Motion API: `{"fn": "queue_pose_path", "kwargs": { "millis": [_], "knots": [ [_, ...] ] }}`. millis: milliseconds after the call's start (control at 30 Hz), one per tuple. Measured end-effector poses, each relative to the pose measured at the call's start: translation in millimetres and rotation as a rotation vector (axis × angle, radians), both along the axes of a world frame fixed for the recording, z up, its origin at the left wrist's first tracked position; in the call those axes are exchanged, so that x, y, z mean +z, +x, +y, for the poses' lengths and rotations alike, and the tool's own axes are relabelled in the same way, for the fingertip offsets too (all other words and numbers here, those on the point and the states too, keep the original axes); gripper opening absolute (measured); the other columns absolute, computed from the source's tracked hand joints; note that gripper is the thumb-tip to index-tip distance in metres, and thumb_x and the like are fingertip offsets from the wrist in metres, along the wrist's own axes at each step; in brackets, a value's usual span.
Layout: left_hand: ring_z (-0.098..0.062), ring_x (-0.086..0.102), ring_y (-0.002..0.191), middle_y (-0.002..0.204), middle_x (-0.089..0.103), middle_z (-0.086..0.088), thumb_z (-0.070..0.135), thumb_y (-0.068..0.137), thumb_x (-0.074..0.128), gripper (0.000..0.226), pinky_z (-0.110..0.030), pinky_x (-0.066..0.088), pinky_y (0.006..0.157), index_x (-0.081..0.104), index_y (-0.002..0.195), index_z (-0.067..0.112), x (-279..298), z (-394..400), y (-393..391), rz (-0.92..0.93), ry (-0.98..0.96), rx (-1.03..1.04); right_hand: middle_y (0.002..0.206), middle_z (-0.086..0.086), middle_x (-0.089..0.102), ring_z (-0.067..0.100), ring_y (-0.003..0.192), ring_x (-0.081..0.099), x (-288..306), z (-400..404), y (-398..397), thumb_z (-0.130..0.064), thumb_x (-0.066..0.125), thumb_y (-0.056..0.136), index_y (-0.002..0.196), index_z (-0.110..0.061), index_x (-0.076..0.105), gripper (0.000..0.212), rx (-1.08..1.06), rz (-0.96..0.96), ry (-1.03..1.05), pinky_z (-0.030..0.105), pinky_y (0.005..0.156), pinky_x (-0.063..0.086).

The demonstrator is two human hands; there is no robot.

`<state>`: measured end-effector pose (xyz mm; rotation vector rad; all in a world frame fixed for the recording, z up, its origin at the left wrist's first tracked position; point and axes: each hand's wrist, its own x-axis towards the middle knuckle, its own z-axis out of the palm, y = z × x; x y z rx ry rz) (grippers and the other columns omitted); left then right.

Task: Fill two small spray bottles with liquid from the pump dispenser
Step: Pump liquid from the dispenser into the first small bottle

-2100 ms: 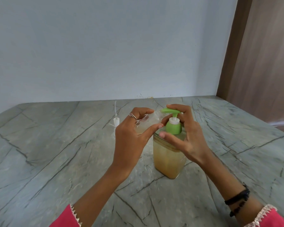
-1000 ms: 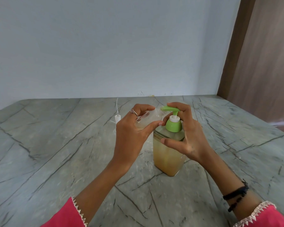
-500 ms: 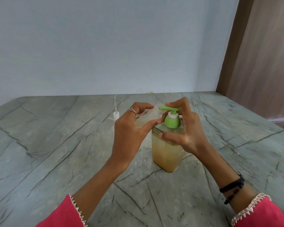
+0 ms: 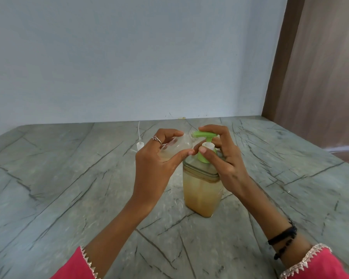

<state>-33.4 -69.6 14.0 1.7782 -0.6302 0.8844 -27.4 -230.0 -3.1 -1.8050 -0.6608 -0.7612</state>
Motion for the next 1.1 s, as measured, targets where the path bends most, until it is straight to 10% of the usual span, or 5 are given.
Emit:
{"fn": "queue_pose_path", "kwargs": {
  "millis": [267,400,867,1100],
  "knots": [
    [0.009,0.059,0.098,0.095,0.062,0.022,0.030,0.068,0.074,0.035,-0.003,0.043,0.082,0.062,0.098,0.019,-1,1,-1,0.008,0.010,-0.001,0.070,0.008,0.070,0.023,0.067,0.068,10,7,-1,-0.005,0.059,0.075,0.084,-0.033,0.064,0.030,0.121,0.097,0.304,0.036,0.063,0.052],
    [0.008,0.058,0.097,0.095,0.061,0.022,0.029,0.067,0.074,0.034,-0.005,0.045,0.082,0.061,0.098,0.022,-4,2,-1,0.003,0.031,0.005,0.070,0.007,0.070,0.030,0.064,0.068,15,7,2,-0.002,0.059,0.072,0.072,-0.018,0.057,0.016,0.130,0.128,0.329,0.048,0.062,0.053],
    [0.012,0.058,0.091,0.093,0.060,0.025,0.036,0.068,0.071,0.034,-0.003,0.043,0.076,0.059,0.097,0.026,-4,0,-5,0.027,-0.017,-0.003,0.085,0.005,0.070,0.026,0.080,0.067,-3,2,-1,-0.026,0.052,0.088,0.116,-0.028,0.055,0.028,0.177,0.026,0.201,0.047,0.072,0.052],
    [0.013,0.059,0.088,0.092,0.060,0.024,0.034,0.068,0.071,0.032,-0.003,0.044,0.075,0.060,0.097,0.023,-4,-2,-7,0.021,-0.027,-0.014,0.074,0.015,0.068,0.027,0.070,0.067,4,10,-2,-0.031,0.053,0.087,0.100,-0.024,0.063,0.017,0.167,0.036,0.352,0.039,0.069,0.052]
  ]
}}
